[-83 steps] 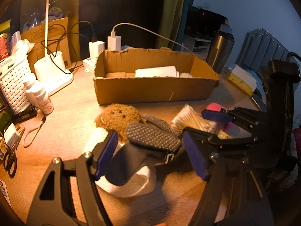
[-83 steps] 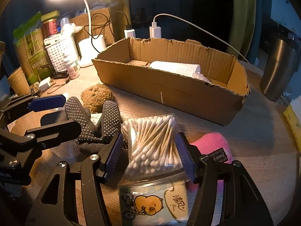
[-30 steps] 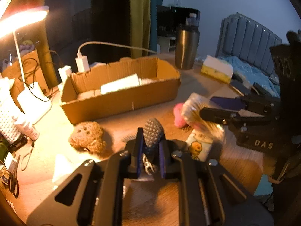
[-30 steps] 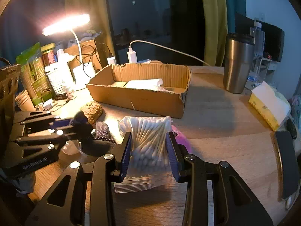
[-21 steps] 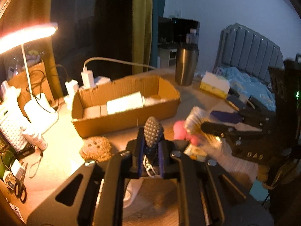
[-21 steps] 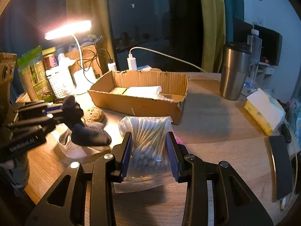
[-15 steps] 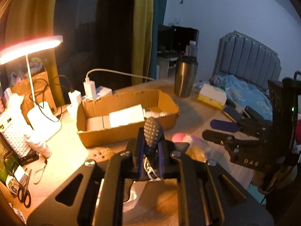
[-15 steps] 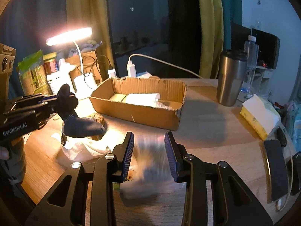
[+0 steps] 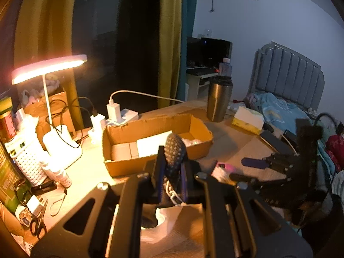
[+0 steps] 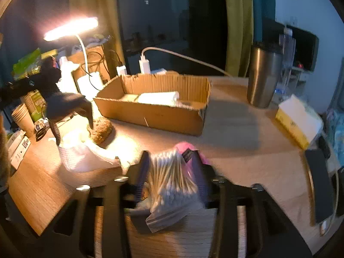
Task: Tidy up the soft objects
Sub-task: 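Grasp the grey dotted glove with the left gripper and lift it, then hold the cotton swab bag with the right gripper while the left gripper carries the glove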
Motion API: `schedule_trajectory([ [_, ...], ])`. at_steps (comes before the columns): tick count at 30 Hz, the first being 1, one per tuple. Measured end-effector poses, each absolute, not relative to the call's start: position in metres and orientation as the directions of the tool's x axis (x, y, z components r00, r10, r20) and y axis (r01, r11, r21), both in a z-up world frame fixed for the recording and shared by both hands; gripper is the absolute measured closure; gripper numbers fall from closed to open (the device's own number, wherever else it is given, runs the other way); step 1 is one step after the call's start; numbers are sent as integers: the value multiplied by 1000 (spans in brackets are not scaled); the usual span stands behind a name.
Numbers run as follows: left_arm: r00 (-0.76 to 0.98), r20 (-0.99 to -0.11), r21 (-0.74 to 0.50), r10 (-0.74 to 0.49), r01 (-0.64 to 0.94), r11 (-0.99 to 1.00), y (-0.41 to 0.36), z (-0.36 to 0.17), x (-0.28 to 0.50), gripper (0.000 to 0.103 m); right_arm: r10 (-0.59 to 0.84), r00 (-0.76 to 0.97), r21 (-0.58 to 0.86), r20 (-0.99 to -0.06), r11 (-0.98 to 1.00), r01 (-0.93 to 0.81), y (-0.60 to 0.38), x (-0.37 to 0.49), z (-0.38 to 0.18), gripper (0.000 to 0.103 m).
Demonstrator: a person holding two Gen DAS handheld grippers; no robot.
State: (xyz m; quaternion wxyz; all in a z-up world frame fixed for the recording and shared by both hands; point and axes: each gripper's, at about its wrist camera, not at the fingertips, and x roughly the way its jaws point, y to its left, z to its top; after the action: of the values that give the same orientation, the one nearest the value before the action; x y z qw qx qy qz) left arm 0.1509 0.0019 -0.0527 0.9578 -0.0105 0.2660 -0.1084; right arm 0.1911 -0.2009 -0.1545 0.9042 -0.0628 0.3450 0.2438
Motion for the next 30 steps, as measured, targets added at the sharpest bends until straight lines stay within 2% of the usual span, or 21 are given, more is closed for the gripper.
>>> schedule_trajectory([
  [1, 836, -507, -81, -212, 199, 977, 4, -53, 150, 91, 402, 633, 66, -662, 872, -485, -201, 193, -158, 39],
  [11, 851, -489, -90, -194, 172, 981, 19, -42, 145, 91, 402, 576, 79, -712, 861, -502, -188, 204, -184, 41],
  [13, 854, -483, -93, -193, 170, 981, 22, -39, 144, 91, 408, 569, 82, -714, 856, -510, -187, 204, -184, 57],
  [16, 856, -481, -100, -189, 161, 982, 28, -38, 145, 91, 410, 570, 76, -712, 852, -518, -186, 203, -182, 66],
  [22, 859, -479, -109, -181, 147, 983, 37, -38, 143, 91, 439, 595, 70, -674, 839, -540, -180, 191, -161, 67],
  [27, 865, -470, -119, -177, 136, 984, 45, -38, 141, 91, 545, 570, 109, -615, 774, -624, -161, 174, -132, 67],
  [30, 866, -468, -126, -175, 130, 983, 50, -41, 140, 91, 587, 514, 119, -626, 723, -680, -132, 168, -136, 67],
])
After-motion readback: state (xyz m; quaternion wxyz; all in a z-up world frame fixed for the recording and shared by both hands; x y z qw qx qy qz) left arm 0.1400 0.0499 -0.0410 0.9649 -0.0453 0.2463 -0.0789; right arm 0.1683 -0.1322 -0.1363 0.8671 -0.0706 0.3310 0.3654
